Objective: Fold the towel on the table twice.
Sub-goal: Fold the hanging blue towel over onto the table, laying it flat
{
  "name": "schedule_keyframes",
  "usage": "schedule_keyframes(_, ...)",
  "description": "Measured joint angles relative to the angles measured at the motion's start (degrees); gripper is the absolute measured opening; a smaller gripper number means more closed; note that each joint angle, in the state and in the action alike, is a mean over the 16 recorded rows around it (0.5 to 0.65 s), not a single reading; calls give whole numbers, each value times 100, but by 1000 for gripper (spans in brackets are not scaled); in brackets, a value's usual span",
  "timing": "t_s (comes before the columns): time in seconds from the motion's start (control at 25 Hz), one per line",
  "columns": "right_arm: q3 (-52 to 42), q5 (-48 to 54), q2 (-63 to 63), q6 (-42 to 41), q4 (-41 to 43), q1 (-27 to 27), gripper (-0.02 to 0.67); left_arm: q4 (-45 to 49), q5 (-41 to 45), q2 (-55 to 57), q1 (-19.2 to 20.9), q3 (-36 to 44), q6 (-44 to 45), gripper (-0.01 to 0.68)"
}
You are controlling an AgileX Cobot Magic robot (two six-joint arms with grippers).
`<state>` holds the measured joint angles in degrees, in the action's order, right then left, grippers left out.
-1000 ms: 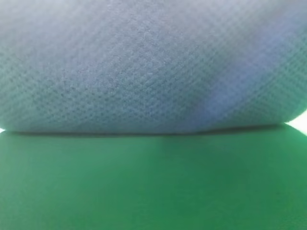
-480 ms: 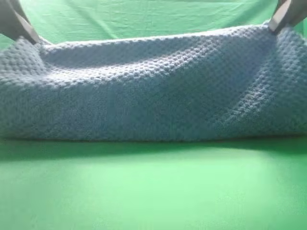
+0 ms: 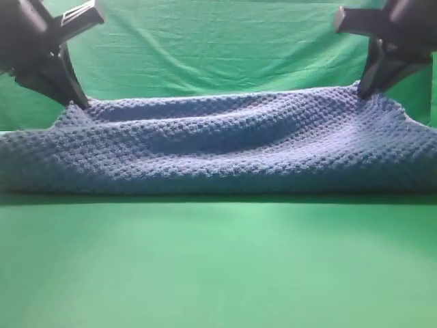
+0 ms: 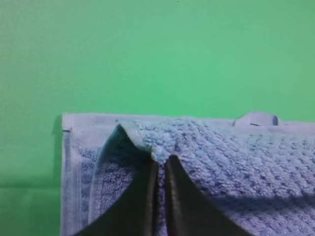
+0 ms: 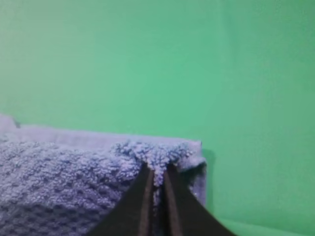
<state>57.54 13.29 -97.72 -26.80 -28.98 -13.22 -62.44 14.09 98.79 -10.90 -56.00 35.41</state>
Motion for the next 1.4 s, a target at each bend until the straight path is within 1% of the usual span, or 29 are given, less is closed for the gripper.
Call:
schedule_keyframes(0.4,358,-232,-659,-172,-18,0,7,-25,-420,497,-3,-286,9,3)
schedule_keyframes(0.48,385,-271,-701,-209,-22,0,27,-28,-493,508,-4,-295,25,13)
schedule_keyframes(0.56,400,-311,-723,-238,-25,0,67,-31,-553,510,-5,-301,56,36)
schedule_keyframes(0.68,408,-364,-718,-272,-30,0,166,-32,-600,510,-7,-306,113,110)
schedule_keyframes(0.96,412,-256,-378,-373,-38,0,443,72,-446,374,-10,-307,311,381)
schedule_keyframes(1.04,412,-122,-165,-405,-35,0,500,140,-341,242,-10,-307,381,440)
schedule_keyframes(1.12,412,69,105,-436,-31,0,534,214,-197,50,-10,-307,440,482)
schedule_keyframes(1.16,412,186,263,-451,-28,0,540,253,-109,-67,-10,-307,463,495)
schedule_keyframes(1.24,412,455,619,-477,-22,0,525,331,95,-349,-10,-307,503,498)
schedule_keyframes(1.32,412,764,1021,-489,-15,0,474,412,336,-688,-10,-307,539,466)
schedule_keyframes(1.4,412,1108,1449,-490,-7,0,401,488,605,-1081,-10,-307,573,401)
